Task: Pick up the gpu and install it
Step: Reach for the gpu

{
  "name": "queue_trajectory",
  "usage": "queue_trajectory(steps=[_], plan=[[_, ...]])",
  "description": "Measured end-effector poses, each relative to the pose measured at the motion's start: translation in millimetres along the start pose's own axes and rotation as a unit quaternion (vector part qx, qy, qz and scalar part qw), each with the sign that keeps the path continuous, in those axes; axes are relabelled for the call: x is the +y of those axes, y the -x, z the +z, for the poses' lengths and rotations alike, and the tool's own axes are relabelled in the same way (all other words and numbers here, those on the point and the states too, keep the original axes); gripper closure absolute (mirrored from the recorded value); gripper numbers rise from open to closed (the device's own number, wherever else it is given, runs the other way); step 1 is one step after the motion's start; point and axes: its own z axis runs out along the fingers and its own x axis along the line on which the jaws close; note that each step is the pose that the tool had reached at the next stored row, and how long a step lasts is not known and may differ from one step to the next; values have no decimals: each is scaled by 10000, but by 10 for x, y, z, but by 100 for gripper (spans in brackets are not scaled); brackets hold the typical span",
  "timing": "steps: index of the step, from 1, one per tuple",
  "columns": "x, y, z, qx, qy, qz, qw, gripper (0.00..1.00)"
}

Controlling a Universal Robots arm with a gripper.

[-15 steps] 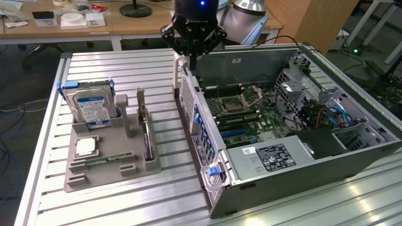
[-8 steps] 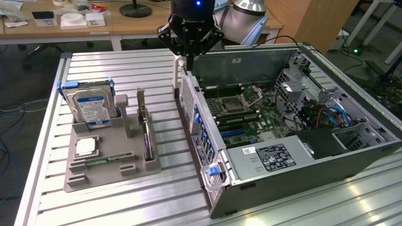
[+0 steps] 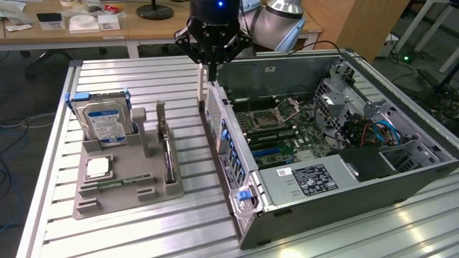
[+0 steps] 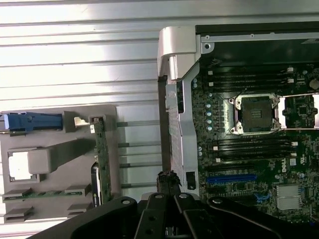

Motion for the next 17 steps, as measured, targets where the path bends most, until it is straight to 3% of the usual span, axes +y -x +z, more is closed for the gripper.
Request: queue_trajectory(steps=[17], plan=[[-11,-147,3,1,0,0,10000,89]])
